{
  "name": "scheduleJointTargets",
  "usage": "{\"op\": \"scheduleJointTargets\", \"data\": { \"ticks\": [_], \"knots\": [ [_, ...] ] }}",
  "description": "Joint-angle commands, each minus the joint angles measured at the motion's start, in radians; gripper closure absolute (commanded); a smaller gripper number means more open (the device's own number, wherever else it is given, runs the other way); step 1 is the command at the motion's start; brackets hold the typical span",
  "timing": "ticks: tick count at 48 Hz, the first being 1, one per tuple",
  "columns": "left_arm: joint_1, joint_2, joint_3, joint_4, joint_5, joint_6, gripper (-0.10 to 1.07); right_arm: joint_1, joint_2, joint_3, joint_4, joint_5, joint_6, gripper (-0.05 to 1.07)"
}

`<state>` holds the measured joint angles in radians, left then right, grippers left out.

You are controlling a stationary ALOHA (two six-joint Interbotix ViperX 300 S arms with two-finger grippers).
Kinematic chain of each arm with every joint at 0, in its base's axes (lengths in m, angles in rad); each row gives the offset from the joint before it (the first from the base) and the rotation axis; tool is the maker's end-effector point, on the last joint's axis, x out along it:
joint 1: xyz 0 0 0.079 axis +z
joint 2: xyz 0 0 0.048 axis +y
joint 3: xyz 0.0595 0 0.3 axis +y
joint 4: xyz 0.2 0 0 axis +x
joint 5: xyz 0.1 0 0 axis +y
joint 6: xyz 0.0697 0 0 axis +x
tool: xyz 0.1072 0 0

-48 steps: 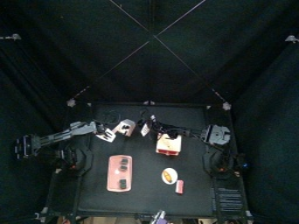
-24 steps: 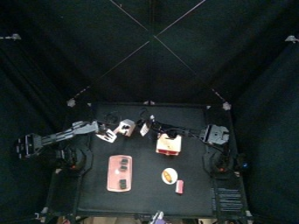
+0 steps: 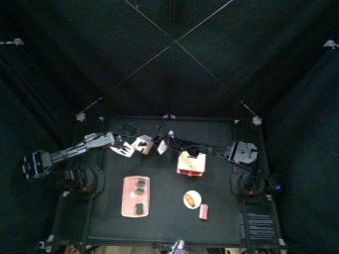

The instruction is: Put cleaver back in holder

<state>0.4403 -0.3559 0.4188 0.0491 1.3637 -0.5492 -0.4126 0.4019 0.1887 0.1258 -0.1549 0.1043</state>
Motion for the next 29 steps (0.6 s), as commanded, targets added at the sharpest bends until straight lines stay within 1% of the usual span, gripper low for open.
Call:
{"op": "scheduleJointTargets", "data": {
  "ticks": [1, 11, 18, 29],
  "knots": [
    [0.014, 0.025, -0.051, -0.011, 0.014, 0.023, 0.73, 0.000, -0.023, -0.025, 0.000, -0.002, -0.002, 0.81],
    [0.025, 0.077, -0.100, -0.021, 0.098, 0.064, 0.73, 0.000, -0.023, -0.025, 0.000, -0.002, -0.002, 0.81],
    [0.025, 0.104, -0.137, -0.014, 0.103, 0.064, 0.73, 0.000, -0.023, -0.025, 0.000, 0.000, -0.002, 0.81],
    [0.029, 0.178, -0.213, 0.018, 0.103, 0.064, 0.71, 0.000, -0.023, -0.025, 0.000, 0.000, -0.002, 0.81]
  ]
}}
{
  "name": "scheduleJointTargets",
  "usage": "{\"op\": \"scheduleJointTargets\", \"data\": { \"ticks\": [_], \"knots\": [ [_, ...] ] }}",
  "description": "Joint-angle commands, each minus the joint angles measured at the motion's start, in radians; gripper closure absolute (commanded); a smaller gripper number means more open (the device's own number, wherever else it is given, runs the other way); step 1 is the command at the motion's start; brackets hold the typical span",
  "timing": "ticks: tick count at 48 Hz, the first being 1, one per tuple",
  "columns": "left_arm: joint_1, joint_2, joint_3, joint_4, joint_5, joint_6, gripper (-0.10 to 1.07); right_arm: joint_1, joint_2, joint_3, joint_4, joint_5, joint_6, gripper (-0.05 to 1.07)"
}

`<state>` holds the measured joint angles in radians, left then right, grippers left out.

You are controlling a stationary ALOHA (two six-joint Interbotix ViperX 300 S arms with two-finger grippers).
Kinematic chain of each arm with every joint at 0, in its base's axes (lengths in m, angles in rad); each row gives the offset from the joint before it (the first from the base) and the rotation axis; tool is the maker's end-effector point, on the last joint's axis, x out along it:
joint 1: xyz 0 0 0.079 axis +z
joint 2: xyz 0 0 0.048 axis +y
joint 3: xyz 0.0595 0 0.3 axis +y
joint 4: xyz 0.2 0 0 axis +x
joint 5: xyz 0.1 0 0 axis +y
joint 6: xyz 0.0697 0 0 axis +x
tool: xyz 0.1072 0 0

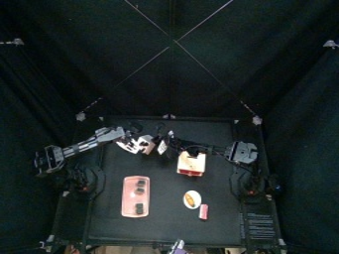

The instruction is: Put cleaver back in holder

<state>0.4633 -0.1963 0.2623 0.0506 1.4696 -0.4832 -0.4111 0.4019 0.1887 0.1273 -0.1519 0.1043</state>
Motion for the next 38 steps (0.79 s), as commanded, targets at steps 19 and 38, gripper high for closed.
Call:
{"op": "scheduleJointTargets", "data": {
  "ticks": [19, 38],
  "knots": [
    [0.014, 0.130, -0.163, 0.051, -0.014, -0.003, 0.47, -0.002, -0.023, -0.018, -0.003, -0.003, -0.003, 0.81],
    [0.014, 0.137, -0.147, 0.098, -0.120, -0.003, 0.10, -0.002, -0.023, -0.017, -0.008, 0.009, -0.003, 0.81]
  ]
}}
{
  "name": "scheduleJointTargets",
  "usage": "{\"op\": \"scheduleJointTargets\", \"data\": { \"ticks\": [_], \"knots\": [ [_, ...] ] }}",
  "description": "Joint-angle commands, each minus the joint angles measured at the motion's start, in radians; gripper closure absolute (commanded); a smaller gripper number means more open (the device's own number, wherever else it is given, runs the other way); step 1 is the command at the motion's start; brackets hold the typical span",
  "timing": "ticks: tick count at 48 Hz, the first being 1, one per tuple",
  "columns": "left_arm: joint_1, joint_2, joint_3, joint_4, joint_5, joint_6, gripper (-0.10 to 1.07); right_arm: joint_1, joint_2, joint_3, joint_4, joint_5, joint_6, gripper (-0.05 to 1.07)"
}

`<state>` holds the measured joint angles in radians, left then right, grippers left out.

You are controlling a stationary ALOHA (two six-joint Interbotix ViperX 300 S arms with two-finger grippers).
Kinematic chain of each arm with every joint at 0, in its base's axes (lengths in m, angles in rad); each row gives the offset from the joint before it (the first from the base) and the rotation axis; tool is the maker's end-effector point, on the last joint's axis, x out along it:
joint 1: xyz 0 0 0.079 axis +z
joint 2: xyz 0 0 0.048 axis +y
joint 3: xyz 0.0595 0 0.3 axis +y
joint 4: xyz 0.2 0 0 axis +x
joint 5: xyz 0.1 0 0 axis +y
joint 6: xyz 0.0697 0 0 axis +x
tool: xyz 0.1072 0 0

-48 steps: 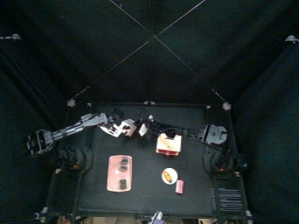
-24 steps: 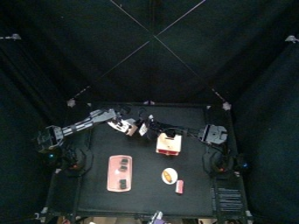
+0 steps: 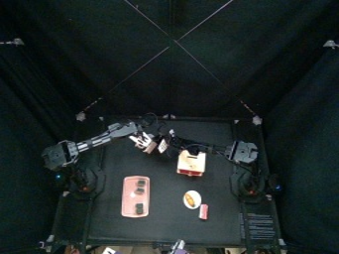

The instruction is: Put cleaver back in holder

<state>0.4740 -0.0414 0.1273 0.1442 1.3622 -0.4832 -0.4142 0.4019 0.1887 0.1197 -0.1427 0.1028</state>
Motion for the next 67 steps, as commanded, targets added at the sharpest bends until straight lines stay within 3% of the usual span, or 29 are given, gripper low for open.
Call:
{"op": "scheduleJointTargets", "data": {
  "ticks": [1, 17, 31, 42, 67],
  "knots": [
    [0.003, -0.020, -0.009, 0.006, -0.017, -0.003, 0.09, 0.002, -0.023, -0.018, 0.000, 0.000, -0.002, 0.81],
    [-0.002, -0.098, 0.038, 0.006, -0.133, -0.014, 0.09, 0.002, -0.032, -0.012, 0.006, 0.003, 0.005, 0.81],
    [-0.052, -0.264, 0.212, -0.003, -0.345, -0.080, 0.10, 0.003, -0.081, 0.028, 0.020, 0.000, 0.003, 0.81],
    [-0.109, -0.351, 0.333, -0.005, -0.503, -0.081, 0.11, 0.002, -0.124, 0.071, 0.025, -0.015, 0.005, 0.81],
    [-0.227, -0.373, 0.460, 0.020, -0.689, -0.078, 0.11, -0.008, -0.236, 0.187, 0.028, -0.071, 0.003, 0.81]
  ]
}}
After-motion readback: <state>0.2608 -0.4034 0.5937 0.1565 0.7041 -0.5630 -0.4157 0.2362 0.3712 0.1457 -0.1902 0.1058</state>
